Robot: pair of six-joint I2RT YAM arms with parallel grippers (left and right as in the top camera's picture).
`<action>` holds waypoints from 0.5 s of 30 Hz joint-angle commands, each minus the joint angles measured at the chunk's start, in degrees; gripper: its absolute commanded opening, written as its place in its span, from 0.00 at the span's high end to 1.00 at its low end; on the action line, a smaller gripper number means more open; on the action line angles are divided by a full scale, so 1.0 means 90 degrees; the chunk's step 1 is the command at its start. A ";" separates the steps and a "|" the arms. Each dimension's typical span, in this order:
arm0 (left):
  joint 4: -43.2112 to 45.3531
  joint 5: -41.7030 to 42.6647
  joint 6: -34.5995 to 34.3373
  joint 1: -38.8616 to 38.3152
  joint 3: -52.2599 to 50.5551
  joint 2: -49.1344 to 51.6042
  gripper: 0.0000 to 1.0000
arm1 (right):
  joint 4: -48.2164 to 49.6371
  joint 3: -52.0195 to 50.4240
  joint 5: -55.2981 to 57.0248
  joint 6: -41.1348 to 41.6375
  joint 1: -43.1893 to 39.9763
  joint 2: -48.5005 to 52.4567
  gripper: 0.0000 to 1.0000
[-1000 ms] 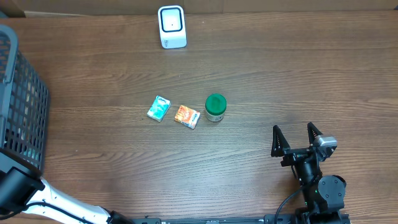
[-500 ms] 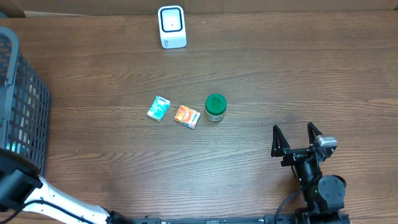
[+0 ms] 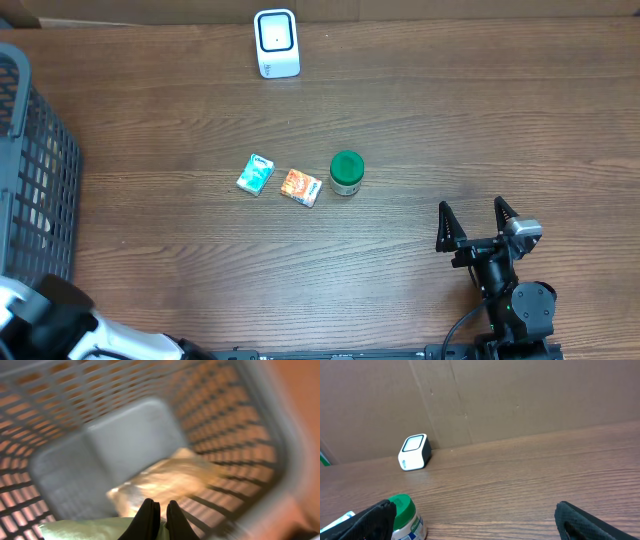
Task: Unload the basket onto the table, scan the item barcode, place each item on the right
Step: 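Carry the teal packet past the scanner and set it below the Kleenex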
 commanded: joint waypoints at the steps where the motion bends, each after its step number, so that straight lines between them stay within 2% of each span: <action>1: -0.0027 0.0607 0.0044 -0.0663 0.0177 -0.0777 0.96 | 0.0036 -0.0066 -0.0002 0.0019 -0.0034 -0.0058 0.00; 5: -0.0202 0.0466 0.0435 -0.1763 0.0177 -0.1222 0.96 | 0.0036 -0.0066 -0.0002 0.0019 -0.0034 -0.0058 0.00; 10: -0.1144 -0.0787 0.0794 -0.3645 0.0097 -0.1236 0.96 | 0.0036 -0.0066 -0.0005 0.0019 -0.0034 -0.0058 0.00; 15: -0.1110 -0.1333 0.1008 -0.5248 -0.0971 -0.1183 0.96 | 0.0036 -0.0066 -0.0002 0.0019 -0.0034 -0.0058 0.00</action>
